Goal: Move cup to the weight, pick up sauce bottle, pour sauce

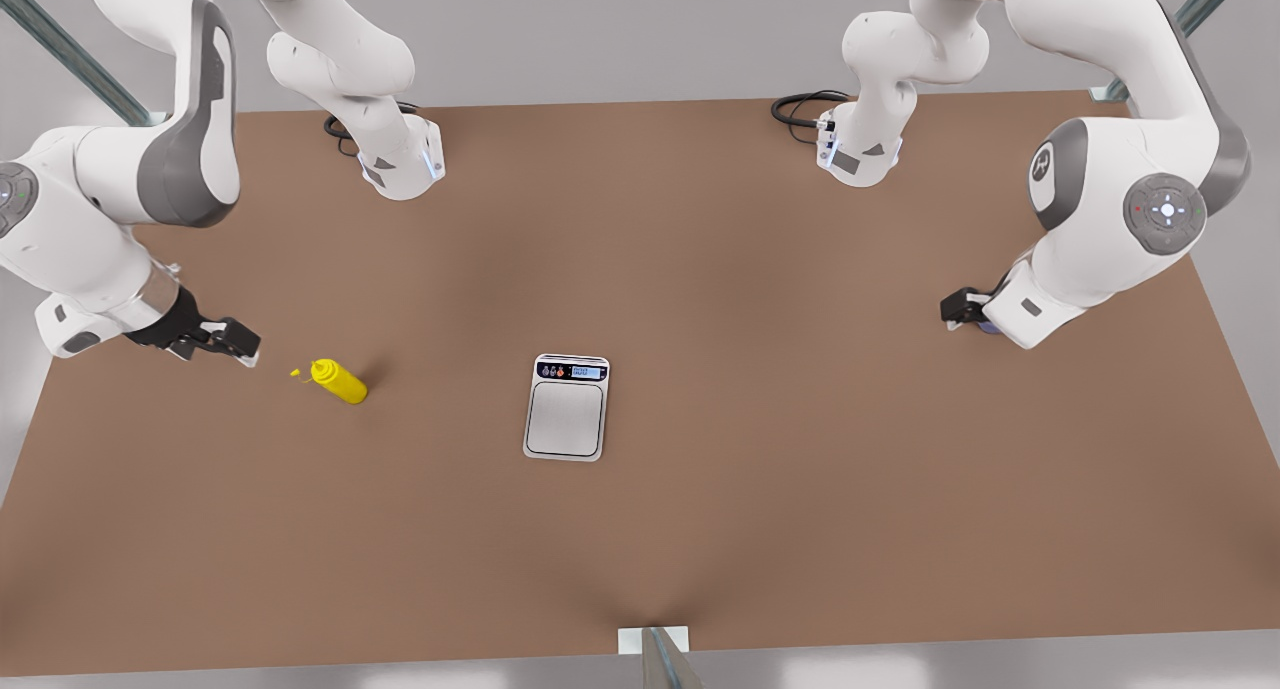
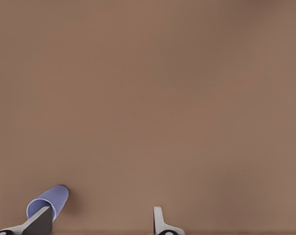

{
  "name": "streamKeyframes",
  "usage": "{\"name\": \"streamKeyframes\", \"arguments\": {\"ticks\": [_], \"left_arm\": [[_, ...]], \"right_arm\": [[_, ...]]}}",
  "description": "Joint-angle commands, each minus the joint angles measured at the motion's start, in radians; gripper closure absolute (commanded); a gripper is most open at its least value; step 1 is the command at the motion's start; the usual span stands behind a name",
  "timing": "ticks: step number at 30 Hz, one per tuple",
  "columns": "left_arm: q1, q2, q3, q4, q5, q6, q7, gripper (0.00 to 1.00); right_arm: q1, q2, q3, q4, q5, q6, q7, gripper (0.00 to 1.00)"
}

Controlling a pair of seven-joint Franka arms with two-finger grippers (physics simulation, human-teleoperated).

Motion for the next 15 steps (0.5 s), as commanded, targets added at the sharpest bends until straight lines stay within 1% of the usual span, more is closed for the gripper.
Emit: {"name": "streamKeyframes", "arguments": {"ticks": [1,2,3,4,5,7,8,10,15], "left_arm": [[0.0,0.0,0.0,0.0,0.005,-0.001,-0.002,0.0],[0.0,0.0,0.0,-0.003,0.003,-0.002,-0.011,0.0],[0.006,-0.013,0.011,-0.055,0.003,-0.017,-0.011,0.0],[0.015,-0.025,0.084,-0.146,0.008,-0.099,0.003,0.0],[0.028,-0.028,0.175,-0.222,0.011,-0.093,0.055,0.0],[0.103,-0.031,0.227,-0.371,0.011,0.019,0.143,0.0],[0.118,-0.043,0.264,-0.452,0.011,0.119,0.166,0.0],[0.153,-0.048,0.267,-0.549,0.011,0.232,0.193,0.0],[0.27,-0.039,0.276,-0.732,0.019,0.538,0.342,0.0]], "right_arm": [[0.005,0.001,0.0,0.001,0.0,0.0,0.0,0.0],[0.005,0.007,0.0,0.011,0.0,-0.001,-0.002,0.0],[0.005,0.007,0.002,0.011,0.0,-0.001,-0.003,0.0],[0.005,0.007,0.002,0.013,0.0,-0.003,-0.003,0.0],[0.005,0.008,0.002,0.013,0.002,-0.003,-0.005,0.0],[0.005,0.021,0.003,0.031,0.002,-0.011,-0.005,0.0],[0.004,0.022,0.002,0.034,0.002,-0.012,-0.003,0.0],[0.004,0.024,0.002,0.036,0.003,-0.011,0.002,0.0],[0.002,0.024,0.002,0.036,0.003,-0.007,-0.003,0.0]]}}
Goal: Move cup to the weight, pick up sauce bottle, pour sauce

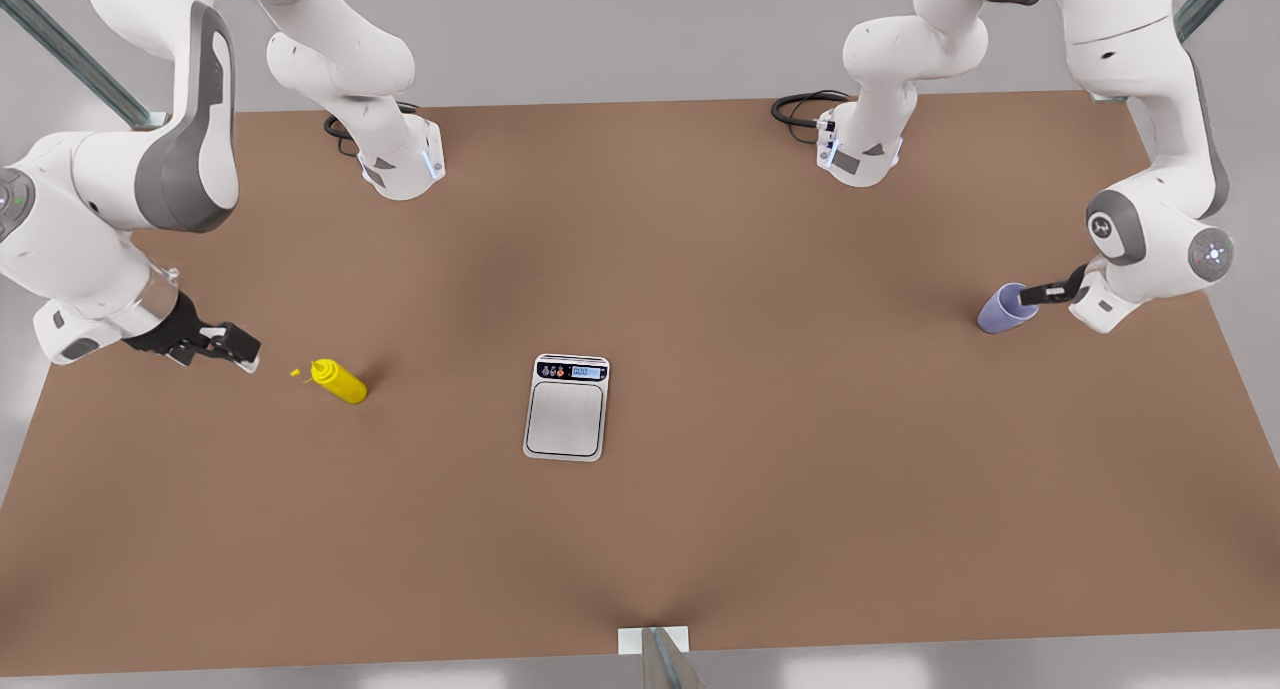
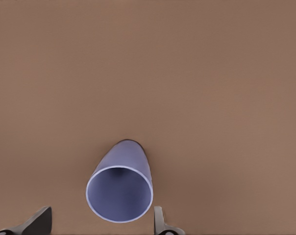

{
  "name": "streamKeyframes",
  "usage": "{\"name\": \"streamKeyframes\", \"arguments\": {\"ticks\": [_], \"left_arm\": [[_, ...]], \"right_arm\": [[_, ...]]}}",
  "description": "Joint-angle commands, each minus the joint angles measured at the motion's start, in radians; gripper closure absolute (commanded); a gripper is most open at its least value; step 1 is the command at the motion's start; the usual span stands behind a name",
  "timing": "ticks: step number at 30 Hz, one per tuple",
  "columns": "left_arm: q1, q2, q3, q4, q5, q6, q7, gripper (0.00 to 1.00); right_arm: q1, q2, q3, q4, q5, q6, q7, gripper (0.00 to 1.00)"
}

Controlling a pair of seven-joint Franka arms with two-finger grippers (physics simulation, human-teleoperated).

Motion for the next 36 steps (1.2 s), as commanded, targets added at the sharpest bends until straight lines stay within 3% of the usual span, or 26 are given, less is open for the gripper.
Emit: {"name": "streamKeyframes", "arguments": {"ticks": [1,15,17,19,21,36], "left_arm": [[-0.003,0.003,0.001,-0.004,0.005,0.008,0.002,0.0],[0.064,0.115,-0.001,-0.077,-0.007,0.209,0.068,0.0],[0.064,0.116,-0.001,-0.083,-0.009,0.22,0.063,0.2],[0.064,0.116,-0.001,-0.091,-0.055,0.215,0.061,0.68],[0.062,0.116,-0.001,-0.091,-0.059,0.206,0.06,0.78],[0.049,0.084,-0.03,-0.07,-0.101,0.169,0.06,0.79]], "right_arm": [[0.0,-0.002,0.0,0.0,0.0,0.0,0.0,0.0],[0.002,0.0,0.0,0.002,0.0,0.005,-0.002,0.0],[0.0,0.0,0.002,0.002,0.0,0.005,-0.002,0.0],[-0.001,0.0,0.0,0.002,0.0,0.005,-0.003,0.0],[-0.001,0.0,0.0,0.002,0.0,0.005,-0.003,0.0],[-0.001,0.002,0.0,0.002,0.0,0.005,-0.003,0.0]]}}
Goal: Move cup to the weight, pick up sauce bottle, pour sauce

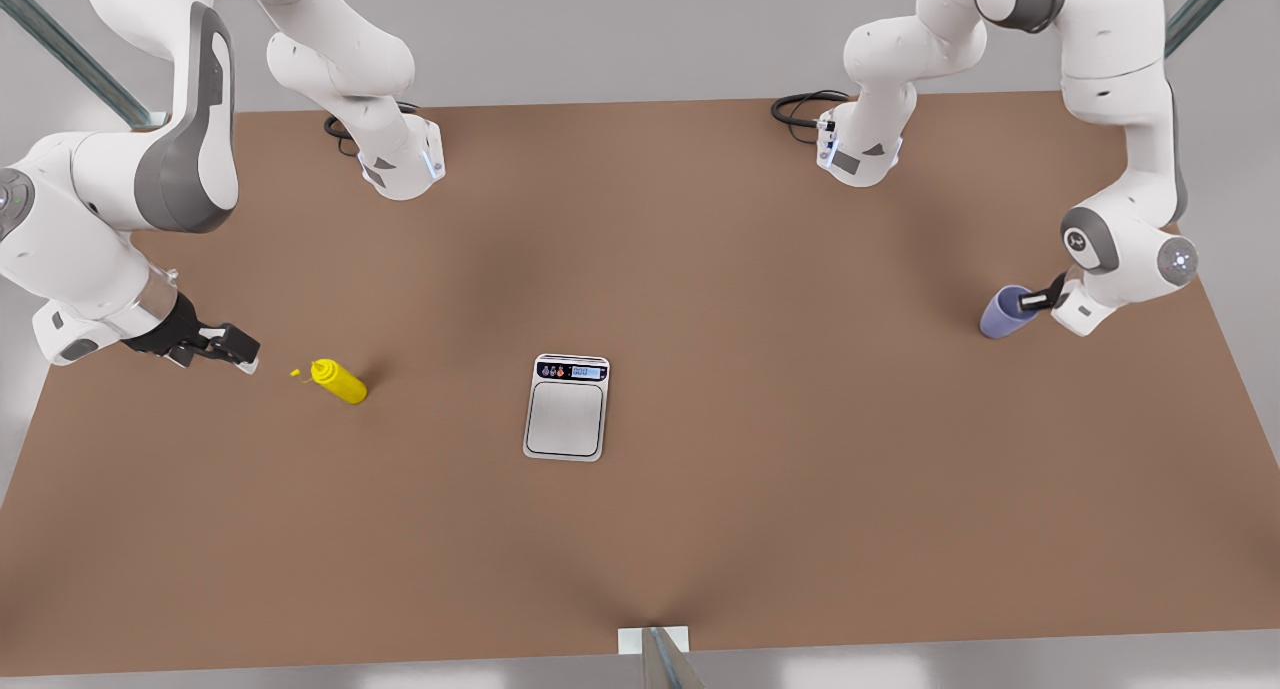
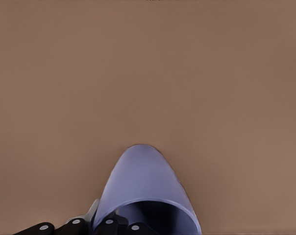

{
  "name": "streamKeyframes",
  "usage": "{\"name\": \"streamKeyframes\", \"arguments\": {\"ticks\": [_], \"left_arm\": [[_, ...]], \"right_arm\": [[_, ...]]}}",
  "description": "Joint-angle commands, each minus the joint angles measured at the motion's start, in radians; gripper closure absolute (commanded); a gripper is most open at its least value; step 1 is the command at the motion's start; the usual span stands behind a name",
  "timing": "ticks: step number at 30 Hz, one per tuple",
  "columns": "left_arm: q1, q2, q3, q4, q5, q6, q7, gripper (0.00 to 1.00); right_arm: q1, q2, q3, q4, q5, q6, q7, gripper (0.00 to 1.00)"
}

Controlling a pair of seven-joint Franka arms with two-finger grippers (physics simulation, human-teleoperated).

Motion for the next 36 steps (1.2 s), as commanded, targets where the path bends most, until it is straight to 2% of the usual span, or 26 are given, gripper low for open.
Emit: {"name": "streamKeyframes", "arguments": {"ticks": [1,7,9,11,15,18,21,23,25,29,31,33,36], "left_arm": [[-0.007,-0.003,-0.006,0.007,-0.055,-0.01,0.0,0.79],[-0.072,0.016,-0.334,0.228,-0.056,-0.155,-0.424,0.79],[-0.072,0.073,-0.49,0.348,-0.055,-0.162,-0.61,0.79],[-0.076,0.176,-0.624,0.54,-0.046,-0.223,-0.774,0.79],[-0.331,0.305,-0.636,0.731,0.013,-0.243,-1.145,0.79],[-0.48,0.467,-0.631,0.983,0.092,-0.358,-1.397,0.79],[-0.59,0.592,-0.625,1.169,0.092,-0.361,-1.515,0.79],[-0.675,0.664,-0.584,1.275,0.088,-0.341,-1.527,0.79],[-0.71,0.696,-0.584,1.291,0.085,-0.266,-1.527,0.79],[-0.747,0.734,-0.584,1.291,0.083,-0.195,-1.55,0.79],[-0.762,0.754,-0.582,1.291,0.085,-0.152,-1.563,0.79],[-0.764,0.777,-0.573,1.291,0.085,-0.122,-1.563,0.79],[-0.774,0.796,-0.572,1.291,0.085,-0.106,-1.564,0.79]], "right_arm": [[0.001,0.0,0.0,0.0,0.0,0.0,0.0,0.0],[0.001,0.0,0.0,0.0,0.0,0.0,0.002,0.0],[0.001,-0.002,0.0,0.0,0.0,0.0,0.002,0.0],[0.003,0.0,0.0,0.006,0.0,0.0,0.0,0.0],[0.0,0.0,0.002,0.006,0.002,-0.002,0.002,0.0],[0.001,0.0,0.0,0.006,0.0,0.0,0.002,0.0],[0.001,0.0,0.0,0.006,0.002,-0.002,0.002,0.0],[-0.003,0.0,0.0,0.009,0.014,-0.011,0.024,0.0],[-0.06,0.116,-0.043,0.129,0.225,-0.129,0.353,0.02],[-0.384,0.328,-0.054,0.13,0.727,-0.313,0.525,0.01],[-0.376,0.336,-0.138,-0.011,0.796,-0.368,0.508,0.0],[-0.362,0.336,-0.184,-0.17,0.825,-0.368,0.368,0.0],[-0.319,0.412,-0.265,-0.204,0.911,-0.365,0.292,0.0]]}}
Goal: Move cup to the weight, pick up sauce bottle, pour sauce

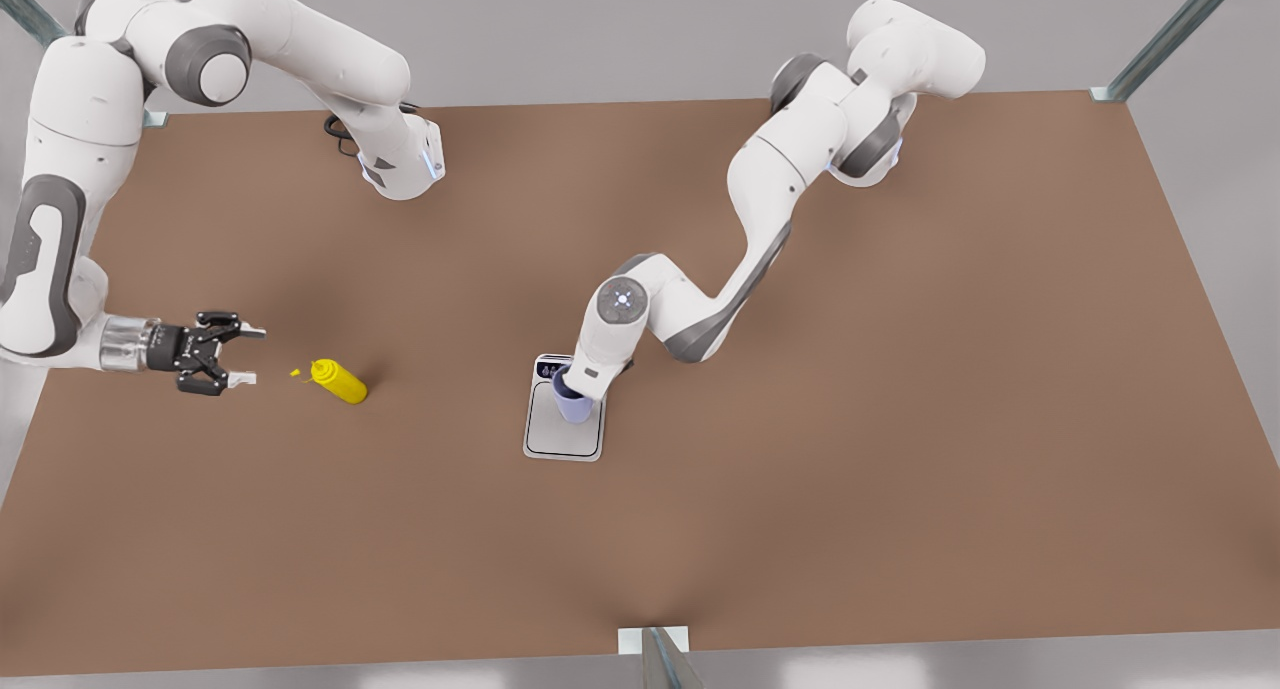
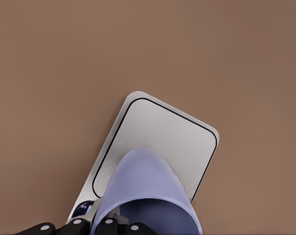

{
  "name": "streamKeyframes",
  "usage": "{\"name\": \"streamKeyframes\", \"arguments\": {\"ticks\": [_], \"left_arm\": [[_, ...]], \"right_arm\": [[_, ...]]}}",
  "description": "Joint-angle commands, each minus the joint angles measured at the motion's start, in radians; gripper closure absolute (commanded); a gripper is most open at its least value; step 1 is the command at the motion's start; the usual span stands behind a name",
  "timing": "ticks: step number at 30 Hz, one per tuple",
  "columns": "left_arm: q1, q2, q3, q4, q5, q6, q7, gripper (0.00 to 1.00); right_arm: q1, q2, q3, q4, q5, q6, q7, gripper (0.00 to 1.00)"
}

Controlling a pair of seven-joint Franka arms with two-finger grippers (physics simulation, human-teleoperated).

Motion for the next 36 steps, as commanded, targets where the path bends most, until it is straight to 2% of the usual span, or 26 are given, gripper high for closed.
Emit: {"name": "streamKeyframes", "arguments": {"ticks": [1,4,5,7,16,23,25,26,27,28,30,31,32,33,34,36], "left_arm": [[0.001,0.0,0.0,0.0,-0.032,0.002,0.002,0.72],[-0.001,0.002,0.0,0.0,-0.034,0.008,-0.01,0.4],[-0.004,0.002,0.0,0.001,-0.034,0.008,-0.013,0.25],[-0.004,0.002,0.002,0.003,-0.032,0.01,-0.018,0.01],[0.005,-0.043,-0.012,0.0,-0.04,-0.053,-0.085,0.0],[0.094,-0.184,-0.006,0.001,-0.121,-0.367,-0.045,0.0],[0.191,-0.264,-0.003,-0.003,-0.12,-0.551,0.235,0.0],[0.326,-0.31,0.002,-0.005,-0.111,-0.662,0.514,0.0],[0.439,-0.374,0.067,-0.006,-0.094,-0.772,0.842,0.0],[0.449,-0.437,0.198,-0.006,-0.065,-0.837,1.103,0.0],[0.456,-0.482,0.308,-0.009,-0.058,-0.886,1.309,0.0],[0.462,-0.587,0.315,-0.167,-0.061,-0.865,1.312,0.0],[0.467,-0.814,0.313,-0.489,-0.058,-0.635,1.306,0.0],[0.472,-0.897,0.315,-0.569,-0.058,-0.625,1.301,0.0],[0.472,-0.87,0.319,-0.542,-0.057,-0.686,1.301,0.0],[0.472,-0.861,0.321,-0.539,-0.055,-0.688,1.301,0.0]], "right_arm": [[0.001,0.005,-0.002,0.001,0.01,0.004,0.0,0.0],[0.0,0.026,-0.002,0.0,0.026,0.054,-0.016,0.0],[0.001,0.046,-0.002,-0.002,0.026,0.053,-0.02,0.0],[0.003,0.077,-0.001,-0.002,0.046,0.048,-0.04,0.0],[-0.003,0.184,0.001,0.007,0.118,0.041,-0.066,0.0],[0.009,0.232,0.016,0.001,0.139,-0.016,-0.097,0.0],[0.023,0.242,0.018,0.0,0.139,-0.027,-0.1,0.0],[0.024,0.255,0.018,0.001,0.164,-0.033,-0.1,0.0],[0.024,0.259,0.019,0.004,0.167,-0.03,-0.102,0.0],[0.024,0.262,0.027,0.004,0.174,-0.025,-0.102,0.0],[0.024,0.265,0.033,0.004,0.193,-0.019,-0.103,0.0],[0.024,0.271,0.033,0.003,0.193,-0.019,-0.108,0.0],[0.026,0.272,0.033,0.004,0.196,-0.019,-0.111,0.0],[0.029,0.272,0.041,0.003,0.196,-0.018,-0.109,0.0],[0.029,0.279,0.041,0.001,0.196,-0.019,-0.111,0.0],[0.03,0.285,0.048,0.001,0.196,-0.019,-0.111,0.0]]}}
